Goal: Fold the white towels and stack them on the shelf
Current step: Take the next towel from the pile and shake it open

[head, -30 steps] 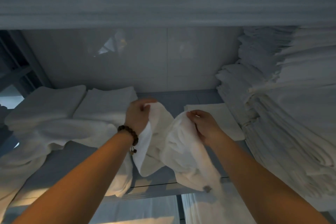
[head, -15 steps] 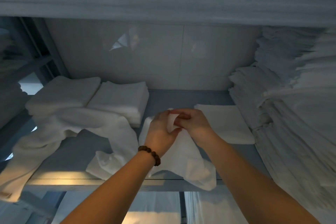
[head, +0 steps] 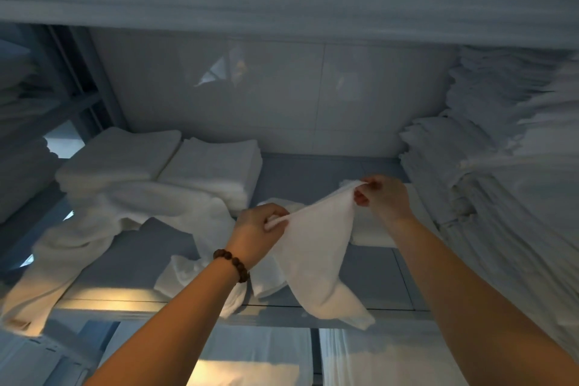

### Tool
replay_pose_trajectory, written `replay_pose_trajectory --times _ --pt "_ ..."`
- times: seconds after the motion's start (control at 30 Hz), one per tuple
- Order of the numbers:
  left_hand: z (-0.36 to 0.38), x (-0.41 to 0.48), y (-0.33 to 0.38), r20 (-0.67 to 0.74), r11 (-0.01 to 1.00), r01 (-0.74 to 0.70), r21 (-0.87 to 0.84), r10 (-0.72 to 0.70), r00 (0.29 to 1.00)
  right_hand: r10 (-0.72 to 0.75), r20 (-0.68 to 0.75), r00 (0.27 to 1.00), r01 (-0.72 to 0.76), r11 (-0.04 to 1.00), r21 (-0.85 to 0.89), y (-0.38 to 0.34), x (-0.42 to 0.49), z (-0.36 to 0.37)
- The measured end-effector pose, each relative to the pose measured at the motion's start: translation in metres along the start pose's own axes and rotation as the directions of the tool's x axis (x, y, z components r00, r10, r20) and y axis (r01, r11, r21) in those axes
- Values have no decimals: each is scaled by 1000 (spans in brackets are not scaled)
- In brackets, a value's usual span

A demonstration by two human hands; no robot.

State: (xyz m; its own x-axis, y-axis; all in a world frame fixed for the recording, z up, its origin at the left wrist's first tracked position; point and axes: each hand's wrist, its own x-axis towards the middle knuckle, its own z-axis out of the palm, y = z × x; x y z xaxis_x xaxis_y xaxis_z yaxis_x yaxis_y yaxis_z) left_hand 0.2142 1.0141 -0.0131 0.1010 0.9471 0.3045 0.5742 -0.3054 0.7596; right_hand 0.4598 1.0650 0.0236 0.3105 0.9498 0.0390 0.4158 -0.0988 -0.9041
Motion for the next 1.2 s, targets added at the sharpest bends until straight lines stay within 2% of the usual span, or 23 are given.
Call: replay_pose_trajectory --times 0.13,0.2,0.23,0.27,0.33,0.4,0.43,0.5,0.57,0.67,0.8,0.87,0.93,1.0,1.1,1.2 --pt "-7 3 -2 -41 996 54 -72 -57 998 48 -19 999 -50 982 -184 17 10 -11" --pt "-9 8 2 -82 989 68 -131 -80 993 63 95 993 -17 905 -425 21 5 -13" --pt "-11 12 6 -89 988 68 -137 -80 993 45 158 986 41 862 -505 20 0 -13" --pt "-12 15 10 -83 990 57 -132 -68 994 -3 220 975 118 851 -512 15 -5 -11" --pt "-15 21 18 -50 992 16 -129 -23 998 -195 330 924 315 877 -364 -4 -22 -1" --pt "-18 26 24 -3 990 -32 -139 32 999 -396 407 823 492 856 -161 -27 -40 13" --pt "-19 28 28 23 989 -52 -141 56 998 -452 440 776 543 834 -100 -36 -47 20" --pt "-23 31 35 80 987 -69 -146 81 993 -480 470 741 544 839 -1 -49 -54 27" --pt "-32 35 44 116 984 -82 -157 101 988 -429 478 766 453 888 70 -58 -54 27" --pt "-44 38 53 104 974 -105 -200 127 986 -383 451 806 382 919 97 -68 -50 27" --pt "-46 29 57 -42 940 -23 -341 9 999 -434 271 859 410 901 142 -81 -54 32" --pt "-47 22 58 -71 935 -7 -356 -19 997 -443 267 856 428 896 116 -83 -61 32" --pt "-52 21 62 -65 935 -26 -354 3 998 -443 303 844 440 894 81 -86 -69 31" --pt "-59 23 67 -52 934 -74 -349 60 997 -449 282 848 432 893 125 -92 -77 28" --pt "-62 25 75 -38 930 -132 -343 127 991 -469 146 871 441 878 188 -106 -85 19" --pt "-59 19 86 -22 935 -182 -303 184 983 -504 33 863 496 857 139 -111 -97 5"
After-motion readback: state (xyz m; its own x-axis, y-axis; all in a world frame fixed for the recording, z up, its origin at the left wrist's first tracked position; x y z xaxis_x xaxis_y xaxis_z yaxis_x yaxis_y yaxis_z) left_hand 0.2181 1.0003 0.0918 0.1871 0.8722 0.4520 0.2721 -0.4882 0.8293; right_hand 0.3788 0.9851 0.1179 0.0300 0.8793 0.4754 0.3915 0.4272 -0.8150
